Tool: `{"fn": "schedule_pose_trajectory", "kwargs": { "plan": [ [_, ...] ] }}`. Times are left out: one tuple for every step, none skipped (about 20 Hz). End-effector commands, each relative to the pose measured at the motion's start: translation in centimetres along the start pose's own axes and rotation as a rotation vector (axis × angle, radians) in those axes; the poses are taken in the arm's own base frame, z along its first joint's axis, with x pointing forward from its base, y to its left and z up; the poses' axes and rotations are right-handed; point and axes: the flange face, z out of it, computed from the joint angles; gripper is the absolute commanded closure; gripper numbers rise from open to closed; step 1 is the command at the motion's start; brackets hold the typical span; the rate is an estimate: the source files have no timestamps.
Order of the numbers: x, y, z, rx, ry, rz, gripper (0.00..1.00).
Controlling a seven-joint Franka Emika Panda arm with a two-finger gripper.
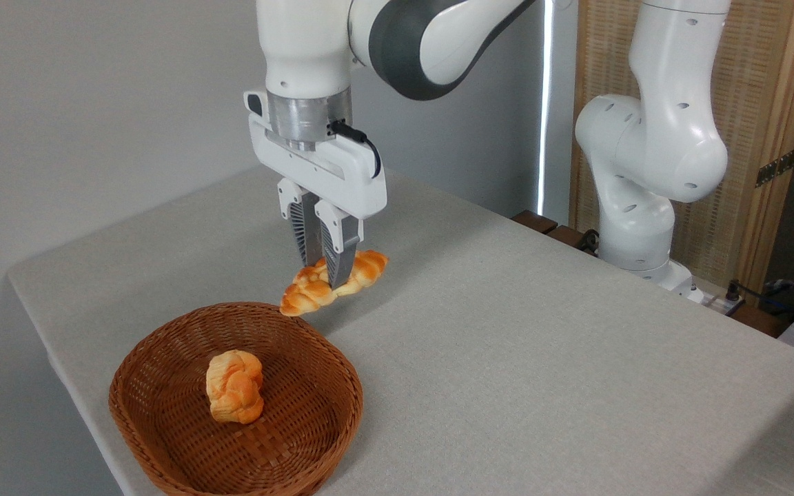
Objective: Put bread into the basket
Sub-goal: 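Lift the croissant and carry it over the wicker basket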
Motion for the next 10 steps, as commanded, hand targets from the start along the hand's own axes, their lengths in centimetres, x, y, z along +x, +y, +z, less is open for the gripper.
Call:
{"fn": "schedule_pose_trajectory", "kwargs": {
  "plan": [
    [-0.1, -2.4, -2.8, 0.011, 0.047, -0.037, 0.57],
    [0.2, -2.6, -3.0, 0.017, 0.058, -0.039, 0.57],
    [0.3, -2.8, -3.2, 0.022, 0.063, -0.039, 0.57],
    [0.4, -4.0, -3.2, 0.031, 0.077, -0.059, 0.57],
    [0.5, -4.7, -3.3, 0.042, 0.091, -0.068, 0.57],
    [0.8, -5.4, -3.4, 0.061, 0.12, -0.077, 0.57],
    [1.3, -6.1, -3.2, 0.083, 0.147, -0.085, 0.56],
    [1.5, -6.5, -3.1, 0.097, 0.166, -0.087, 0.55],
    [1.8, -7.1, -2.9, 0.121, 0.193, -0.093, 0.54],
    [2.1, -7.5, -2.5, 0.136, 0.21, -0.097, 0.54]
  ]
}}
